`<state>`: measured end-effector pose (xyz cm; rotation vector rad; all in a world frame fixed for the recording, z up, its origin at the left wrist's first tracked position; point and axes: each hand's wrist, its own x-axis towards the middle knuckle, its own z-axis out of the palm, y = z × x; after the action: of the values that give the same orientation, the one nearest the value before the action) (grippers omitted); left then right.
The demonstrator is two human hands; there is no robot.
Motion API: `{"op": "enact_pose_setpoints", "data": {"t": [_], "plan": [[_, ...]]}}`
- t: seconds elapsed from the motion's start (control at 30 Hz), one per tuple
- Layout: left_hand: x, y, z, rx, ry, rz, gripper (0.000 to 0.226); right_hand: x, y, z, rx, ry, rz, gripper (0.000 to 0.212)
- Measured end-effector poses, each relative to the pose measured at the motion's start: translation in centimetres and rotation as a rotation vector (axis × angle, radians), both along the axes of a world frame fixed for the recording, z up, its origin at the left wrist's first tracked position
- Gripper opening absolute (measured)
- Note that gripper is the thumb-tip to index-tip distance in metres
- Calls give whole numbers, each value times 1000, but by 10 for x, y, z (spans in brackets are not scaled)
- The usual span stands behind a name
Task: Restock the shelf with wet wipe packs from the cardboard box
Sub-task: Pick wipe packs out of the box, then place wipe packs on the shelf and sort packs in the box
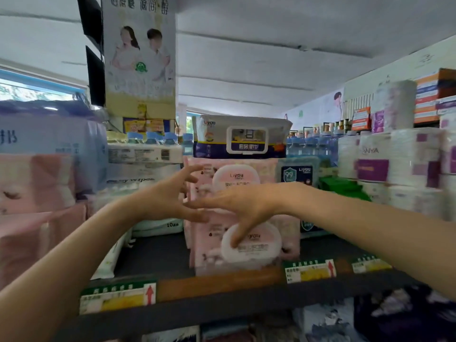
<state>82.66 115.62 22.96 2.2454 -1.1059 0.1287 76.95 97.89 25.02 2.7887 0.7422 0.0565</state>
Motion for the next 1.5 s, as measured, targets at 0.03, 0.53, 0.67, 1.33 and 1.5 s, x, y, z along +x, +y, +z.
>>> {"op": "enact_pose_setpoints", "data": {"t": [0.03,0.53,0.67,1.33,1.5], "plan": [[-1,0,1,6,-8,18,98,-1,1,-1,40,9,-20,102],[-132,-205,-53,50,-329,-492,30,-213,-140,-50,576,-135,-781,47],[-227,-277,-124,220,-206,-827,32,-353,-182,-120,704,-10,-1174,42],[-763,-322,-483,1145,-27,-1638,48,-926,-30,-546,1116,534,-2540,55],[-834,-311,-559,1287,-114,-1637,34,-962,-18,-641,941,637,-2604,116]]}}
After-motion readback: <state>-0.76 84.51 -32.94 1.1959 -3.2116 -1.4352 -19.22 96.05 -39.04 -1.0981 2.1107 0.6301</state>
